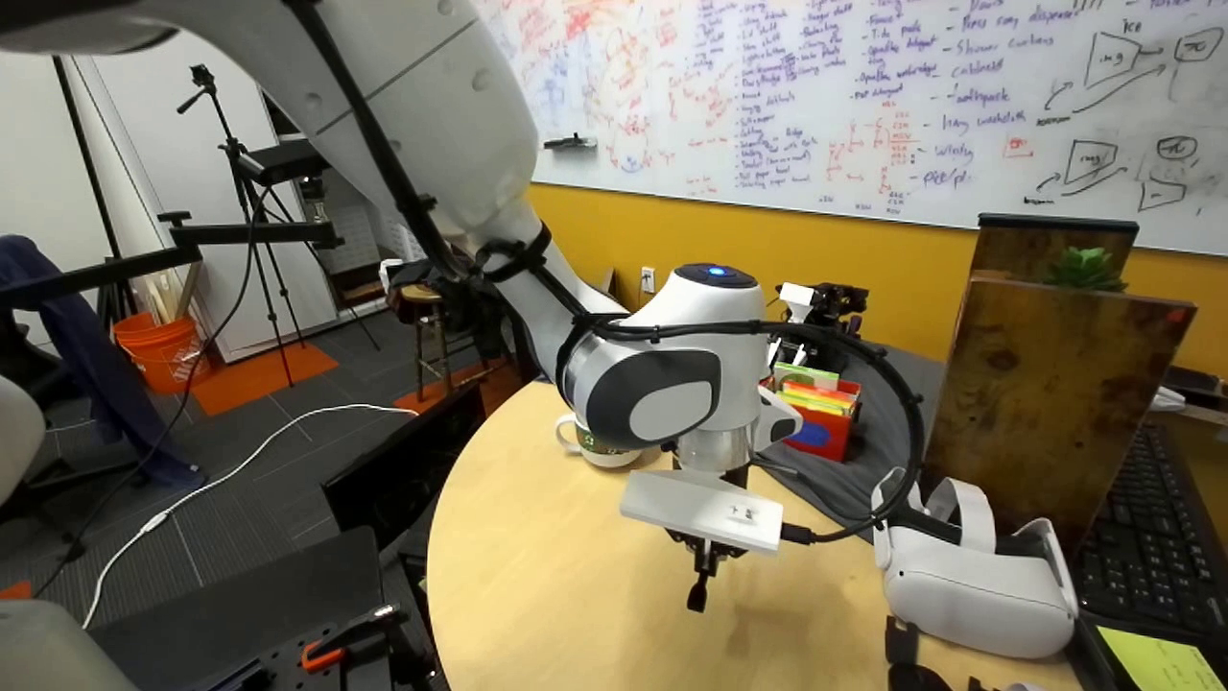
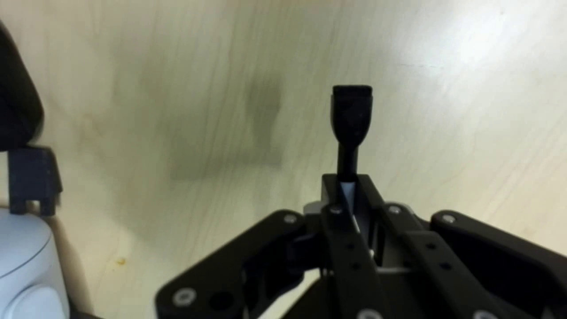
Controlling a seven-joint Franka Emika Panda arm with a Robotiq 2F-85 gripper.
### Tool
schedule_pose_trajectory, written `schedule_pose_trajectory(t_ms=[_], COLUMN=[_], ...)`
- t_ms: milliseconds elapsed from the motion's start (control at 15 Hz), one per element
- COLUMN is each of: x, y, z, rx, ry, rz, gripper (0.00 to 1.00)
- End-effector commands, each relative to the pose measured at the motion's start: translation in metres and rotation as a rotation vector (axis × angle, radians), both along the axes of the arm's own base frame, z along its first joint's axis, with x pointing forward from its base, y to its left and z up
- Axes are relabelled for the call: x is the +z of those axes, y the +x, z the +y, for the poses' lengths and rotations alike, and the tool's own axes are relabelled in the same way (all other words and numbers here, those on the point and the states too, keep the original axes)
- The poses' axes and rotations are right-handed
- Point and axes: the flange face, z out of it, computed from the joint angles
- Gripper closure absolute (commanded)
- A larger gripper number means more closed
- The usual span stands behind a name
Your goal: Put the marker in the mug
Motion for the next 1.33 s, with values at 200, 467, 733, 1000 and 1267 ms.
schedule_pose_trajectory(t_ms=[200, 467, 733, 1000, 1267], x=[0.031, 0.042, 0.048, 0.054, 0.059], y=[-0.01, -0.003, 0.001, 0.003, 0.007], z=[0.016, 0.027, 0.043, 0.061, 0.082], rx=[-0.009, 0.019, 0.064, 0.109, 0.153], ry=[-0.064, -0.105, -0.143, -0.191, -0.249], rz=[-0.017, -0.029, -0.029, -0.009, 0.031], gripper=[0.97, 0.97, 0.97, 0.97, 0.97])
